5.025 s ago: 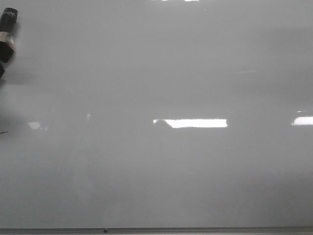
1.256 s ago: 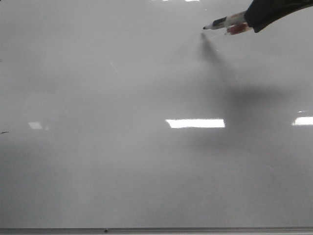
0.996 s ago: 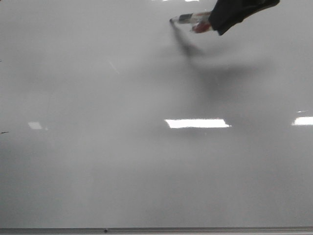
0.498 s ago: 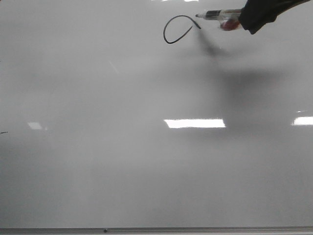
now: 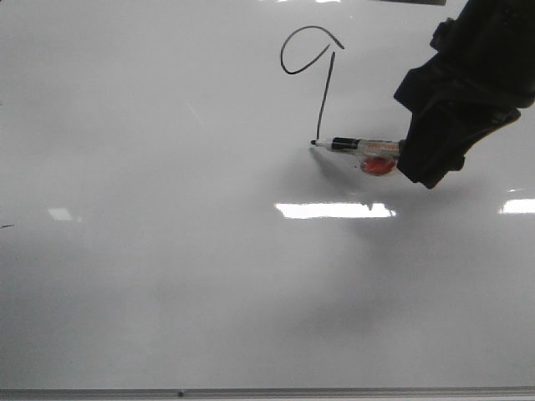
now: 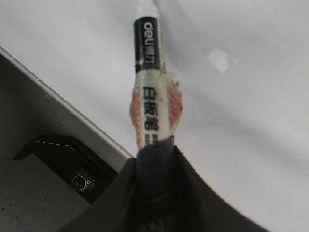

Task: Write number 9 on whiteboard

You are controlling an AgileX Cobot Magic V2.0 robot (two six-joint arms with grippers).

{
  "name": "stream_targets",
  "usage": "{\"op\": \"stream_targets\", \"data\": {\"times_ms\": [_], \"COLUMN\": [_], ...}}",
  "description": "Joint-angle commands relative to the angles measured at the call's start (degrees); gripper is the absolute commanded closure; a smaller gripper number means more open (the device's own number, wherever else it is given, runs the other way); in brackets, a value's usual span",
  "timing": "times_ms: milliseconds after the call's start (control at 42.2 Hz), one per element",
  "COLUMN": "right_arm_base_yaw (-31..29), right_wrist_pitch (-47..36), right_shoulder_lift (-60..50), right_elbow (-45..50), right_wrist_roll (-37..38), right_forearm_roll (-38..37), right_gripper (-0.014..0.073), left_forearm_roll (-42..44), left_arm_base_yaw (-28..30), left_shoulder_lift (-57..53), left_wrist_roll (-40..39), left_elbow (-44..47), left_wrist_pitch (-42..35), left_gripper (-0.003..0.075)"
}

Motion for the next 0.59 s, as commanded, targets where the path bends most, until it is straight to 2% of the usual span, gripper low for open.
{"op": "stream_targets", "data": {"times_ms": [0,190,284,450,569], "right_arm_base_yaw": [1.1,3.0,3.7,5.3,5.4], "right_wrist_pitch": [-1.1,4.6,10.5,19.8,23.8], "right_shoulder_lift": [-5.0,-12.8,-16.8,-21.6,-22.6], "right_elbow": [-1.6,-1.6,-1.6,-1.6,-1.6], "right_wrist_roll": [-1.6,-2.4,-6.5,-17.9,-22.7], "right_forearm_roll": [0.5,0.5,0.7,3.6,7.7], "right_gripper": [0.0671,0.0671,0.0671,0.0671,0.0671], "left_forearm_roll": [-1.5,-1.7,-2.0,-2.5,-3.9], "left_arm_base_yaw": [0.1,-0.3,-2.0,-9.1,-14.9], "left_shoulder_lift": [-1.0,-1.0,-0.7,2.4,6.6], "left_wrist_roll": [-0.7,-0.7,-0.5,2.7,4.7], "left_elbow": [-1.4,-1.4,-1.4,-3.4,-6.0], "left_wrist_pitch": [-3.6,-3.7,-3.7,-1.3,-0.2], "left_gripper": [0.0269,0.0269,0.0269,0.0269,0.0269]}}
